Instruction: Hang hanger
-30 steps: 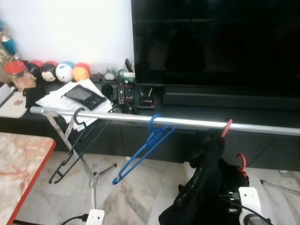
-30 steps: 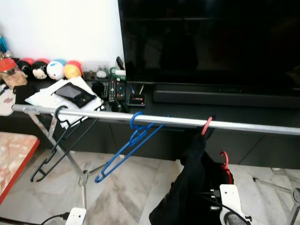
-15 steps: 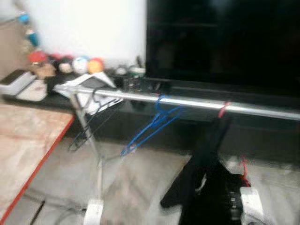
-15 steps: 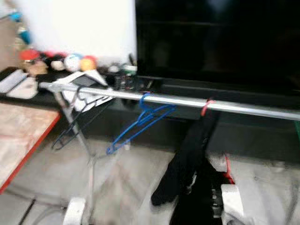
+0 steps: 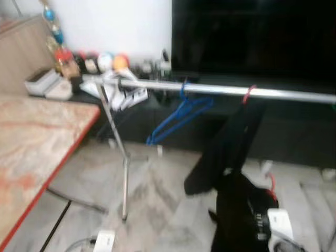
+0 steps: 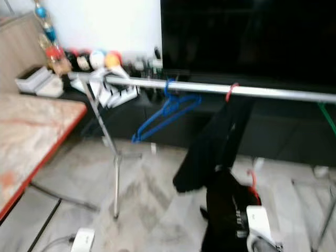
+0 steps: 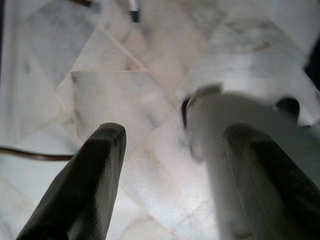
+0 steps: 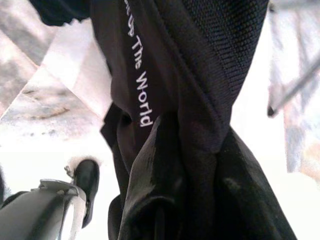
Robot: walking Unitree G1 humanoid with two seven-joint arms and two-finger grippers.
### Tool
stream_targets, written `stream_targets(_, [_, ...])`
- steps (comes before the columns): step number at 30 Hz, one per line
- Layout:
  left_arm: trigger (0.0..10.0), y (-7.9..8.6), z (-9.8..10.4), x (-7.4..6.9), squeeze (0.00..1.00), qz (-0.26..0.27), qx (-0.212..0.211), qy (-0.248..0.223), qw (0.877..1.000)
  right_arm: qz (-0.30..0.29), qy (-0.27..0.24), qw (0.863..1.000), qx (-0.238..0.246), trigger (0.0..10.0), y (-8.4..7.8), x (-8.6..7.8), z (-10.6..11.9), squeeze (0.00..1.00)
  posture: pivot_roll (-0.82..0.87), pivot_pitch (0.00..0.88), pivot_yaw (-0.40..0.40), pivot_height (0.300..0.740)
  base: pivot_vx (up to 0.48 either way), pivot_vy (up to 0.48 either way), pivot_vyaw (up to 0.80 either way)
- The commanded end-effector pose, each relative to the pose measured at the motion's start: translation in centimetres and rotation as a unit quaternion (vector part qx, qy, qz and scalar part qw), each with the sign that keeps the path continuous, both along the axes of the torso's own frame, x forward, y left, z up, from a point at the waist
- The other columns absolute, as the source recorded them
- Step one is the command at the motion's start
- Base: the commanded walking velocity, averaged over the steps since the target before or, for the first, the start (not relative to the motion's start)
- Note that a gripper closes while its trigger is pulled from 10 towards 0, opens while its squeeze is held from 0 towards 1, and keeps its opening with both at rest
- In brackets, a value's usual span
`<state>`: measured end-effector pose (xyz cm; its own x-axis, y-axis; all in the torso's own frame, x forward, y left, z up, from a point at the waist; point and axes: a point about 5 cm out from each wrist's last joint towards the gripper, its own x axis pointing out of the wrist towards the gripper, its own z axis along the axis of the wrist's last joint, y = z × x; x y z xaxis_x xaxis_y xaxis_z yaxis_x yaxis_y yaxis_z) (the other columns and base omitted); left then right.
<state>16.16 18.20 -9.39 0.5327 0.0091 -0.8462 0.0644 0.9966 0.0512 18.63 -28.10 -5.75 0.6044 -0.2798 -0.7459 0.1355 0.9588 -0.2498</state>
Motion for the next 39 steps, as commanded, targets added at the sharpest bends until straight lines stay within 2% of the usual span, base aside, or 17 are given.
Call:
stream_targets(1, [10.0,0.21,-0.25,-0.6,0.0,0.002,0.002,0.014,1.0,0.002,-0.01,1.0,-0.003,10.0,-0.03,0.48,0.3,0.0,-0.07,0.007,-0.013,0.727,-0.33,0.0,0.0])
stream_targets(39, [10.0,0.2,-0.21,-0.5,0.0,0.002,0.001,0.012,1.0,-0.002,-0.02,1.0,0.005,10.0,0.0,0.61,0.39,0.0,-0.07,0.029,-0.014,0.727,-0.325,0.0,0.0])
